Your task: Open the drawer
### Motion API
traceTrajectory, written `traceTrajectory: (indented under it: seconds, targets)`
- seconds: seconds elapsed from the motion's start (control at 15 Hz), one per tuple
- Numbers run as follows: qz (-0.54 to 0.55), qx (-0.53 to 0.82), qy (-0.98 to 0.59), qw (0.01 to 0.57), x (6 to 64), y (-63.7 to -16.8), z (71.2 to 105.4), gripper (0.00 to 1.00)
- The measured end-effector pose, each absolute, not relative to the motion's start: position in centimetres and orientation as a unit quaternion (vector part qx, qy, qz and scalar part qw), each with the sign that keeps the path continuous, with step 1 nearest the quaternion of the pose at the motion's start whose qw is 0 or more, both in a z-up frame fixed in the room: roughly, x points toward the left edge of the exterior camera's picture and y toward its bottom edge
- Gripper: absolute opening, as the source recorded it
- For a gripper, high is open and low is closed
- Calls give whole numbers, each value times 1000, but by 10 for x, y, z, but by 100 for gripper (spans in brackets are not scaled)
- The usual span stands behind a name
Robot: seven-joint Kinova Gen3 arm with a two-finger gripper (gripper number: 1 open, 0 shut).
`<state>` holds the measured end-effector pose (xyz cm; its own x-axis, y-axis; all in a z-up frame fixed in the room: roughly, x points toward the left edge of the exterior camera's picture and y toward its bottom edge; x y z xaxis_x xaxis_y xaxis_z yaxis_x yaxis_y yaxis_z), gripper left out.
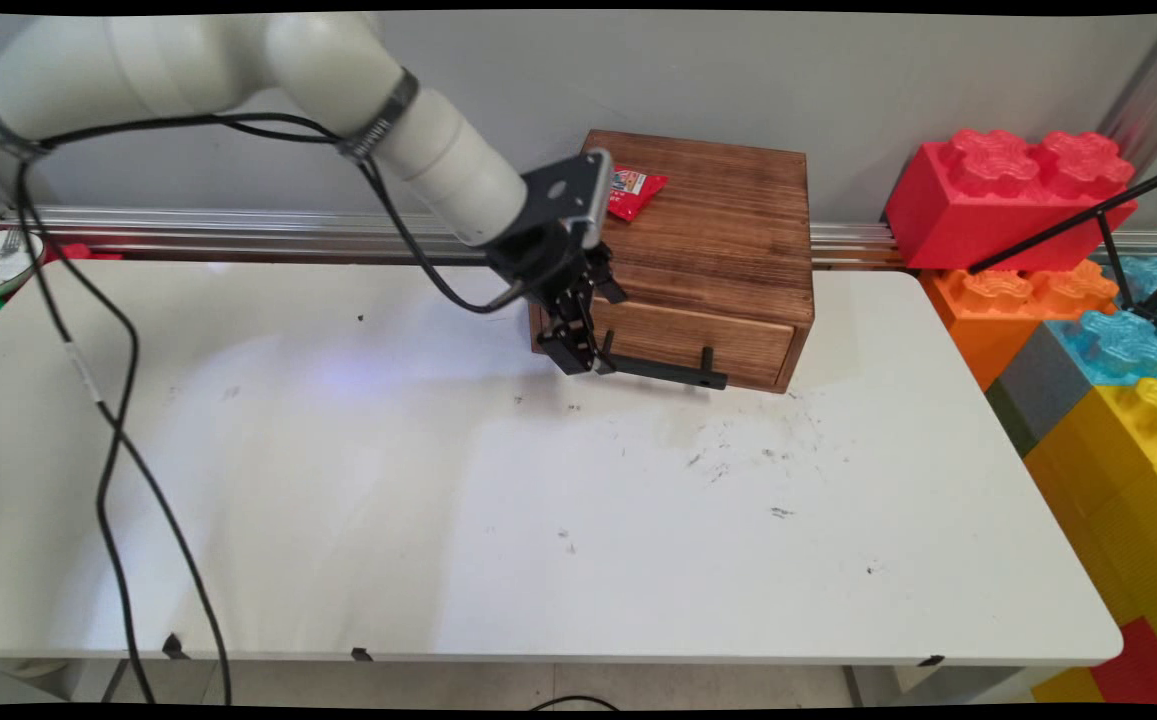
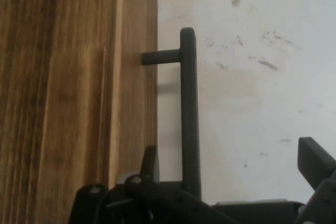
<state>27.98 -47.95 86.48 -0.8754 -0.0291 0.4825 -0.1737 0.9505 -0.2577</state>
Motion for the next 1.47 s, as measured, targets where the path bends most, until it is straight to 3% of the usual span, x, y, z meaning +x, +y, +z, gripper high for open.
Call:
traceTrajectory:
  seconds: [0.47,1.47]
  targets:
    - [140,3,-966,217,259,-500,829,100]
    - [104,23,-971,213,229,-527,779,100]
